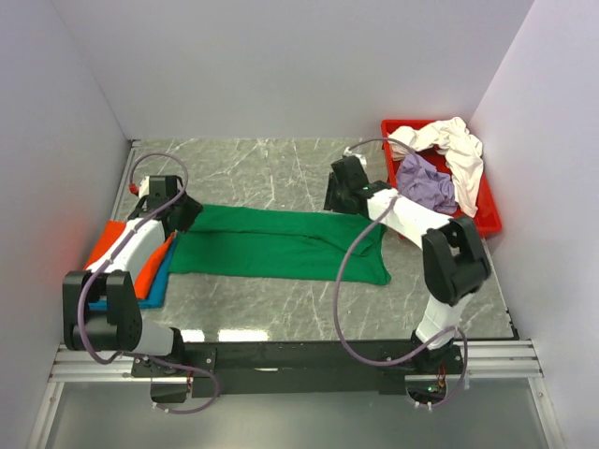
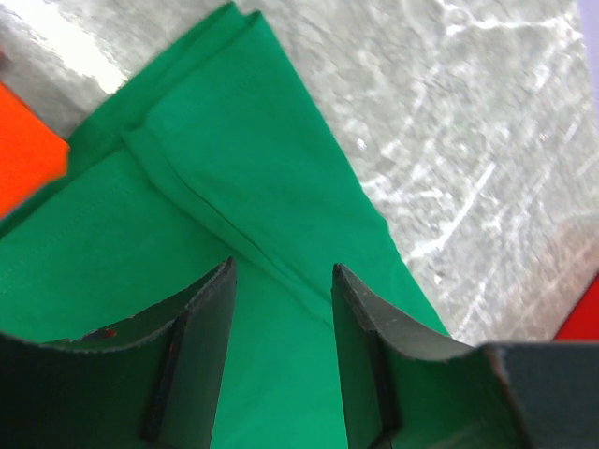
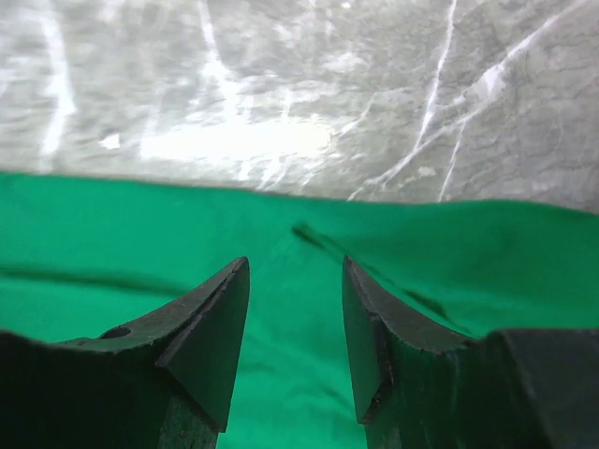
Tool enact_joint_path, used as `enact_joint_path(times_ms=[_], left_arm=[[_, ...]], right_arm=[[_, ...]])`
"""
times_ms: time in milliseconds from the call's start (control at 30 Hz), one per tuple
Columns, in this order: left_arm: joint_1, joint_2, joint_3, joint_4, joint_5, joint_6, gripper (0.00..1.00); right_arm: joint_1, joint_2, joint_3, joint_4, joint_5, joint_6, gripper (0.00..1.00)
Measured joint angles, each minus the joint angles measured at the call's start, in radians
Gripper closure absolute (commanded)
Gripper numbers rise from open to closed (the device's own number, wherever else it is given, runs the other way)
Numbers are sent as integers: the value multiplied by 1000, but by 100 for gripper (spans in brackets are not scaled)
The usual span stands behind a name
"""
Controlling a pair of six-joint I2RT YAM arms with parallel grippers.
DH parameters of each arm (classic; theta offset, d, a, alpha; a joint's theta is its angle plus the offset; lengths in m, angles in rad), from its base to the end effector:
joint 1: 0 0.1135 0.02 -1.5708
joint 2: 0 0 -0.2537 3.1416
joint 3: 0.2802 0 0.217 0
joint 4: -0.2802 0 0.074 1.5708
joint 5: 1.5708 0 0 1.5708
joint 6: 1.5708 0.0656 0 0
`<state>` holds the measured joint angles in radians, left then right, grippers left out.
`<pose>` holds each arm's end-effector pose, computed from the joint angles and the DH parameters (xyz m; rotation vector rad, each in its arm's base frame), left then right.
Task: Fold and stack the t-shirts
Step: Fold the tshirt
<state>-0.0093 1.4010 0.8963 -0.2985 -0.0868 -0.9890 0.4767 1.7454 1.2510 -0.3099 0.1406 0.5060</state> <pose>0.2855 0.0030 0.2150 -1.1674 2.0999 -0.3728 0.3352 0.1627 0.2171 0.1027 2.3842 0.3057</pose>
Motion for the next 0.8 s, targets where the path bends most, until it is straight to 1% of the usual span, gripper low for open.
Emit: enact_joint_path(times_ms=[167, 300, 333, 500, 567, 633, 667, 733, 767, 800], left_arm=[[-20, -43, -9, -2, 11, 5, 49], [-23, -59, -12, -3, 13, 8, 49], [-23, -62, -13, -2, 14, 9, 49], [-24, -64, -22, -2, 16, 14, 50], [-24, -64, -27, -3, 16, 18, 50], [-24, -64, -29, -4, 19, 19, 50], [-25, -64, -29, -3, 19, 21, 50], [-25, -64, -29, -3, 19, 25, 50], [-25, -64, -29, -3, 19, 26, 50], [-25, -64, -30, -2, 19, 26, 50]], right_arm=[[38, 113, 85, -56, 81, -15, 48], [67, 173, 137, -82, 126, -25, 51], [73, 187, 149, -87, 137, -25, 53], [91, 228, 165, -112, 183, -25, 56], [96, 242, 170, -127, 199, -25, 60], [100, 251, 172, -134, 211, -26, 67], [100, 253, 172, -135, 215, -26, 76], [102, 254, 172, -141, 223, -27, 83], [104, 254, 172, -142, 228, -24, 89], [106, 254, 172, -142, 232, -23, 91]])
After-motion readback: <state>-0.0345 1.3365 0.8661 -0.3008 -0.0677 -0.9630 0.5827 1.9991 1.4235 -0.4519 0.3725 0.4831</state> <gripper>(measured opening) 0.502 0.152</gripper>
